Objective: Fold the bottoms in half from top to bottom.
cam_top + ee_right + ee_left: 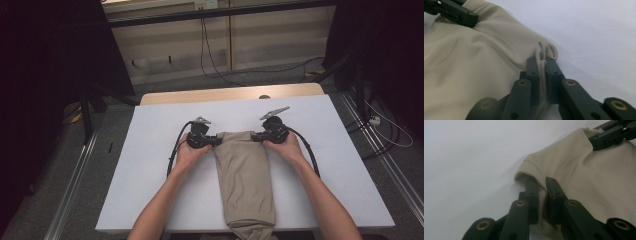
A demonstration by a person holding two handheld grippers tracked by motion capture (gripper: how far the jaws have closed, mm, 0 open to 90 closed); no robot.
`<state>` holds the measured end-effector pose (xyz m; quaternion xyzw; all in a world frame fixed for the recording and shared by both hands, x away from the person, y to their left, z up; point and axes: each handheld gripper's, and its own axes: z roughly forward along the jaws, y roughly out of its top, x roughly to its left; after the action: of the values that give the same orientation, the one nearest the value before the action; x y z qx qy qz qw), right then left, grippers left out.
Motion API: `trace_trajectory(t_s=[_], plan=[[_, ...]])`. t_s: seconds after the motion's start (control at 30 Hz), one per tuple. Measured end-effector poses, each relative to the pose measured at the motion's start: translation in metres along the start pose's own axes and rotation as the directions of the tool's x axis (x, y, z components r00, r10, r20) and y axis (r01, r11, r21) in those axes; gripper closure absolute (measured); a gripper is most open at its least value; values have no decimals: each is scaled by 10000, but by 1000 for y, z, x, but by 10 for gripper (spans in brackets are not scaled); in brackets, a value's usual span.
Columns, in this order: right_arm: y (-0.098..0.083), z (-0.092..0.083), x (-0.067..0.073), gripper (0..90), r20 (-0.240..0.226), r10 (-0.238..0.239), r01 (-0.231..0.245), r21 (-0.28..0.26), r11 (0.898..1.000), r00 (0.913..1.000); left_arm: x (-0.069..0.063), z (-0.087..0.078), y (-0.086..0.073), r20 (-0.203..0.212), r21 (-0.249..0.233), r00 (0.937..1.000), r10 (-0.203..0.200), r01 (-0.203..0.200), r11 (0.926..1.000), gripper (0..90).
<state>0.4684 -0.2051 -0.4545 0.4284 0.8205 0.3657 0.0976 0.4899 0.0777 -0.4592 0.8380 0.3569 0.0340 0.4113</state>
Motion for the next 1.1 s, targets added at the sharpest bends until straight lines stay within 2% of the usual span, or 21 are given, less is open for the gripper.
trace_trajectory(t_s=[0.03,0.07,0.17,0.23,0.27,0.3,0.33,0.37,0.4,0.5,0.53,0.6,0.7,0.83,0.93,1.1], plan=[[0,-1,1,855,13,-29,29,-23,10000,10000,-1,-2,-1,6,-4,10000,-54,54,10000,821],[0,-3,2,859,-66,73,-74,-120,9999,10000,-2,-4,-1,-108,-203,9997,-201,199,9996,827],[2,-18,3,865,-186,406,-425,-1114,9929,9990,-1,-15,2,-61,-725,9988,-481,476,9962,833],[7,-31,5,866,-177,430,-453,-1636,9855,9989,-4,-27,9,-209,-1211,9990,-399,371,9919,836],[9,-35,6,866,-130,387,-404,-1826,9823,9992,-7,-35,14,-260,-1516,9990,-355,312,9880,836],[14,-42,7,867,-134,387,-407,-2190,9749,9992,-9,-39,18,-344,-1788,9988,-357,290,9835,837],[16,-47,9,867,-187,419,-452,-2373,9704,9989,-12,-47,24,-428,-2149,9983,-400,299,9762,837],[21,-53,10,867,-113,373,-390,-2601,9648,9992,-12,-52,27,-500,-2273,9982,-333,211,9736,837],[24,-56,11,867,-83,396,-404,-2734,9611,9992,-14,-58,34,-588,-2565,9976,-368,205,9663,837],[37,-68,11,867,-116,620,-623,-3342,9404,9980,-15,-70,49,-684,-3044,9971,-341,116,9525,837],[41,-71,10,868,-142,683,-689,-3501,9342,9976,-16,-73,53,-743,-3110,9967,-327,80,9504,837],[49,-75,10,868,-42,741,-705,-3653,9282,9972,-17,-81,64,-934,-3252,9955,-145,-167,9455,837],[63,-82,8,868,-3,827,-761,-3933,9162,9966,-17,-89,76,-1130,-3405,9935,-123,-271,9399,837],[81,-89,10,868,49,879,-775,-4229,9028,9961,-13,-99,90,-1396,-3724,9900,-222,-317,9275,837],[96,-92,12,868,167,853,-696,-4355,8975,9962,-9,-106,101,-1633,-3876,9862,-268,-391,9210,837],[122,-94,10,868,280,846,-634,-4449,8933,9960,0,-111,116,-1878,-3993,9817,-310,-475,9156,838]])
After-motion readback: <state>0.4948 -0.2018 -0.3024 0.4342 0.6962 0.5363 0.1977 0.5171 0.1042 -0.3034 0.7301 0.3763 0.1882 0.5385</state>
